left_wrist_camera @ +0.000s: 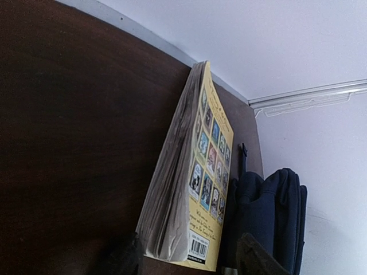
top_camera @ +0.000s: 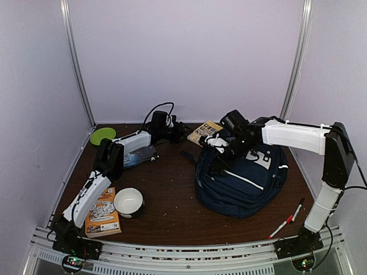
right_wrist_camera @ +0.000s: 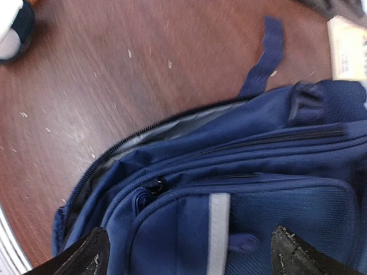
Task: Pack the student bag
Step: Adjust the book at the corner of the board.
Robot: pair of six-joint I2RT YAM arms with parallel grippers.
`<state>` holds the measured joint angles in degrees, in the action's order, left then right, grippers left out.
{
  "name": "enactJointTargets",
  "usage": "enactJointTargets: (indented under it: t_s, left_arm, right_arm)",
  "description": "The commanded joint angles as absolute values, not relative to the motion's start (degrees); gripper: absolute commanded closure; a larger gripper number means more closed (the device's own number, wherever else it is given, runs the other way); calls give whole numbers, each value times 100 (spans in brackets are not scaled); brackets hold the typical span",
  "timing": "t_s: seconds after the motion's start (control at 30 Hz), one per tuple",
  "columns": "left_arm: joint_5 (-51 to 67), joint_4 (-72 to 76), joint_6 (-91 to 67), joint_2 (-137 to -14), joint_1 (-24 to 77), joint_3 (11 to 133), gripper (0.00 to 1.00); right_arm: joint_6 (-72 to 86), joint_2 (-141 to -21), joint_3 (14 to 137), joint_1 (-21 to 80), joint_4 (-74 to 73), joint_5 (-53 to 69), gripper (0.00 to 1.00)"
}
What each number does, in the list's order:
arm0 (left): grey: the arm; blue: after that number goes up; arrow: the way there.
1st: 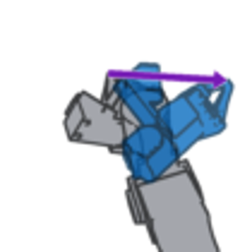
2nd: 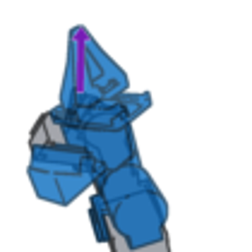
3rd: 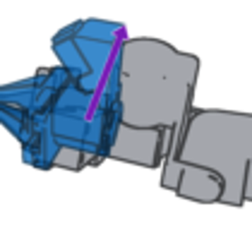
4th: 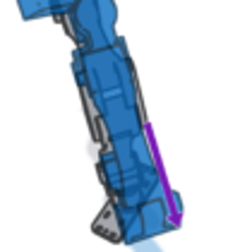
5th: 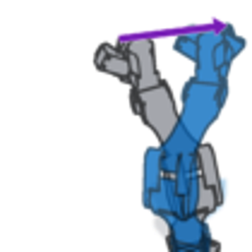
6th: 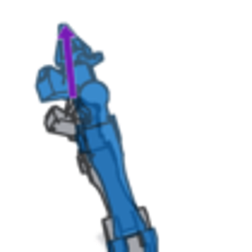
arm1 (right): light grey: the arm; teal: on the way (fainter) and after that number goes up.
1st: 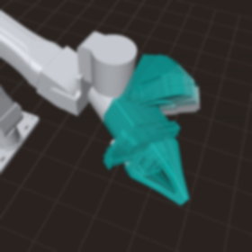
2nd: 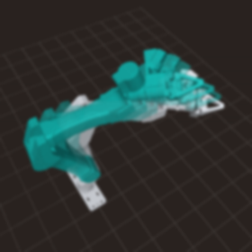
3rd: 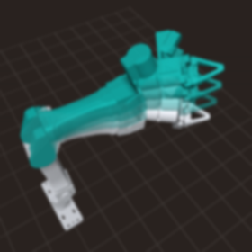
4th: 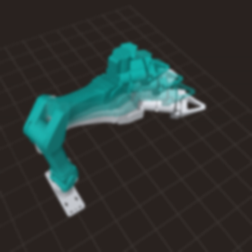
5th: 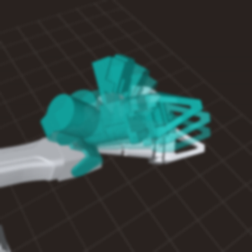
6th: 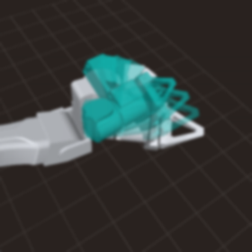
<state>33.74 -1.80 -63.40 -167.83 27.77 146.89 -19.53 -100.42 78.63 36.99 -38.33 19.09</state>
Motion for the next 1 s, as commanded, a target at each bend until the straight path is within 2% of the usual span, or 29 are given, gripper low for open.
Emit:
enactJointTargets:
  t_s: [0.0,0.27,0.6,0.67,0.87,0.97]
  left_arm:
    - [3203,-75,-6365,-16926,2909,14727,47]
    - [3204,-88,-6510,-17123,3019,14967,67]
    - [3276,-458,-6475,-17105,3138,14985,73]
    - [3277,-474,-6505,-17115,3146,14998,78]
    - [3299,-455,-6532,-17135,3155,15039,100]
    - [3339,-302,-6512,-16965,3142,14781,100]
  right_arm:
    - [-1913,-10290,7697,3806,-3991,744,2]
    - [-1827,-10288,7459,3698,-3969,954,0]
    - [-1687,-10439,7557,3445,-4066,1237,0]
    - [-1645,-10452,7559,3361,-4086,1295,0]
    - [-1617,-10455,7554,3259,-4089,1396,0]
    - [-1617,-10465,7544,3228,-4104,1438,0]
